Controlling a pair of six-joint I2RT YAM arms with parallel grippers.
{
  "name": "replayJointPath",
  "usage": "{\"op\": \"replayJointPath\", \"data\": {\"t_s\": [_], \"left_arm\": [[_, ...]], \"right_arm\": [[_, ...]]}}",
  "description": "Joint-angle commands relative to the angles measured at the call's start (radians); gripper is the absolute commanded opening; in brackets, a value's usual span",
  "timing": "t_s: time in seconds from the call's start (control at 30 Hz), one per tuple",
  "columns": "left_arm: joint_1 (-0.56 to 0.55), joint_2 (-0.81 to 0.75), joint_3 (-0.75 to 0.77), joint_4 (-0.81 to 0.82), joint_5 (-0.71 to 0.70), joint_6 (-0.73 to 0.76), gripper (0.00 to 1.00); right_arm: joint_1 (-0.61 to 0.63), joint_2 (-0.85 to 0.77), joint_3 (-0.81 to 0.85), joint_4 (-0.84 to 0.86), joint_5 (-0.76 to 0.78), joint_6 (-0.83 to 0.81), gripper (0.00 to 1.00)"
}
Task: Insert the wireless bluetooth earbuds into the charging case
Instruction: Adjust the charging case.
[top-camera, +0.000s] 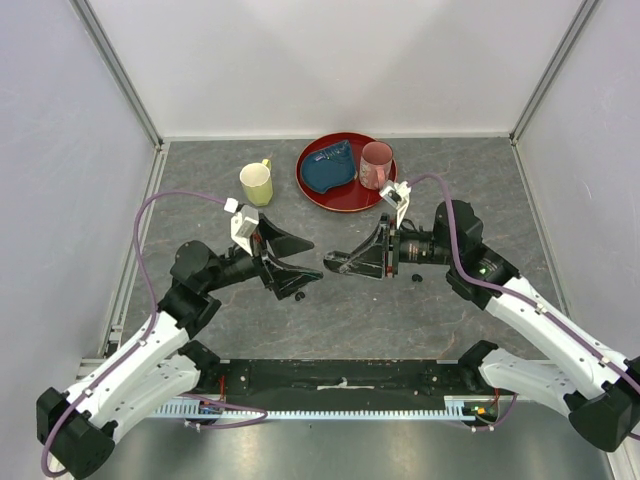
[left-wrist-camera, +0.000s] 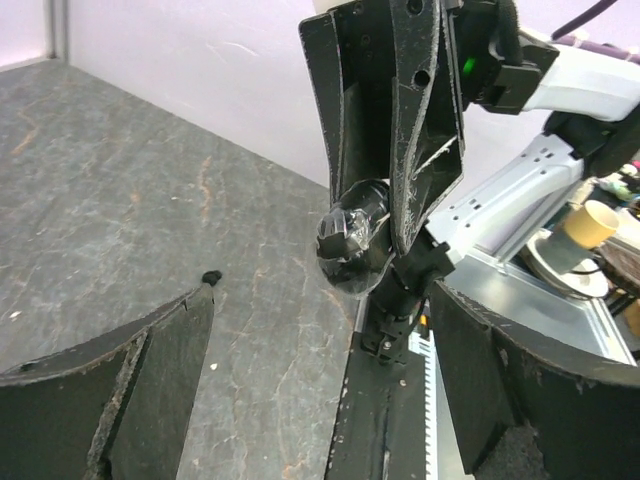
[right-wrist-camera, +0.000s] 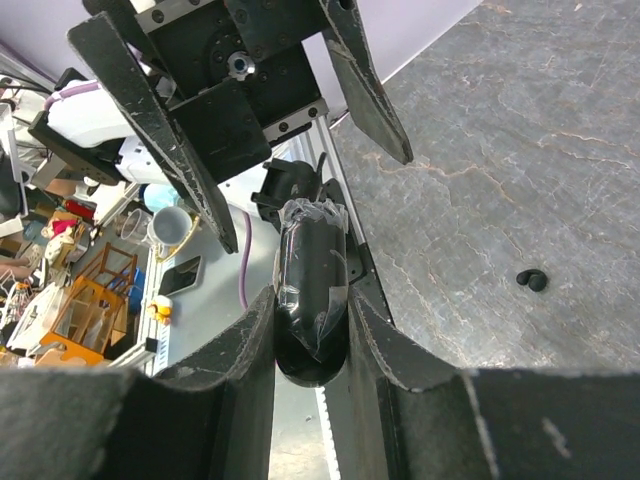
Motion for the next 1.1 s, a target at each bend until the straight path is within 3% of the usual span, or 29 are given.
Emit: {"op": "replayJointPath", "data": {"t_s": [0.0,0.3,0.83,1.0,1.07], "left_arm": [[0.002,0.042,0.005,0.172,0.099,-0.098,0.93],[0.0,0.108,0.007,0.285,0.142,-0.189,0.89],[-0.001,0.17,0.047,0.305,0.153,-0.249,0.77],[-0.001,0.179,0.059,0.304,0.148,-0.25,0.71],[-0.001,0.182,0.058,0.304,0.144,-0.255,0.63]], "right_arm": [[-0.003,-0.031,0.031,0.065,-0.036,0.019,0.01],[-0.002,-0.034,-0.014,0.156,-0.059,0.088,0.01],[-0.003,-0.013,-0.037,0.188,-0.046,0.111,0.01],[-0.003,-0.002,-0.04,0.19,-0.046,0.113,0.01],[-0.002,-0.001,-0.041,0.19,-0.048,0.113,0.01]]}}
